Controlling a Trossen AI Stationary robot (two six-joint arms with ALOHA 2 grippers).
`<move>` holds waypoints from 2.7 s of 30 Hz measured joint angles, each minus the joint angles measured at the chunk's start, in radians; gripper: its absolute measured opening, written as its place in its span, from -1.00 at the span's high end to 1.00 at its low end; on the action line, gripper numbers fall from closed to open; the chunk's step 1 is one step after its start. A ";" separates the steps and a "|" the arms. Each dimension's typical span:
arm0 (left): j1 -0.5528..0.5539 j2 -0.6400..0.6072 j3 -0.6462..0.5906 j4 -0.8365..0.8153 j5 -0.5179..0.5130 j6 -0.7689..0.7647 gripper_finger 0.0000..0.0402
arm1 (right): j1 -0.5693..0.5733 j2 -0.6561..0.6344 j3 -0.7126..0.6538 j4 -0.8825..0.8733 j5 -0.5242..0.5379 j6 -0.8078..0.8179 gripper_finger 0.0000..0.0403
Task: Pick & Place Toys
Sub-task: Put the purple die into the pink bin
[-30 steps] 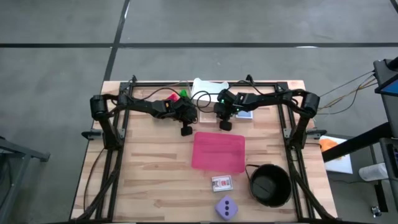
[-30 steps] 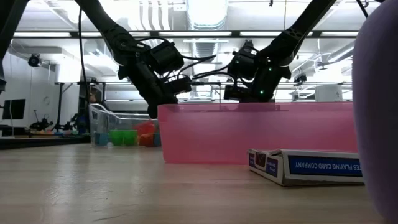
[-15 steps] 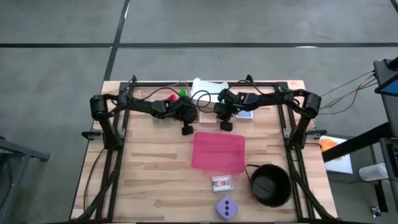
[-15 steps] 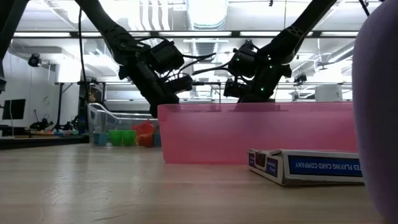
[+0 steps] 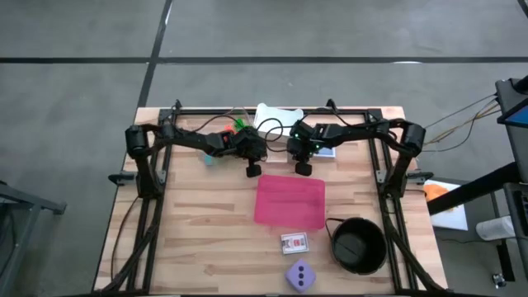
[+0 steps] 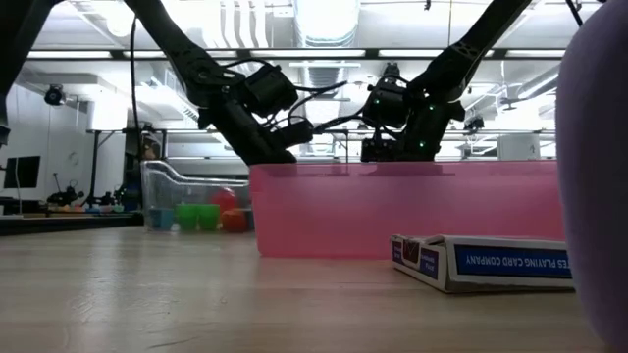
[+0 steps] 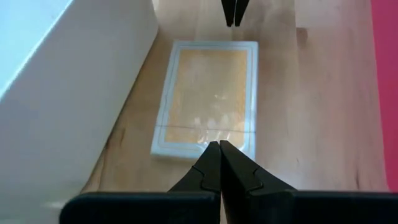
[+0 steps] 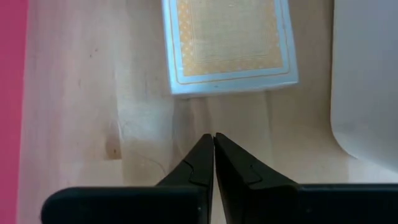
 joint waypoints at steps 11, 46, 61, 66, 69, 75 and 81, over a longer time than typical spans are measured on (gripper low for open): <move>0.000 0.008 0.057 -0.139 -0.036 0.005 1.00 | 0.000 -0.009 0.002 0.020 0.001 -0.014 0.91; -0.004 -0.855 -0.691 0.449 0.150 -0.127 1.00 | 0.013 -0.501 -0.323 0.323 -0.037 0.128 0.91; -0.006 -0.920 -0.843 0.572 0.158 -0.157 1.00 | 0.025 -0.481 -0.264 0.083 0.057 0.230 0.27; -0.006 -0.920 -0.844 0.567 0.158 -0.157 1.00 | 0.047 -0.375 -0.181 0.049 -0.018 0.190 -0.22; -0.006 -0.920 -0.844 0.565 0.158 -0.156 1.00 | 0.074 -0.312 -0.108 -0.012 -0.045 0.189 -0.39; -0.006 -0.920 -0.844 0.560 0.158 -0.153 1.00 | 0.158 -0.230 0.016 -0.134 -0.047 0.186 -0.47; -0.006 -0.920 -0.845 0.557 0.152 -0.150 1.00 | 0.274 -0.249 0.057 -0.155 -0.049 0.215 -0.47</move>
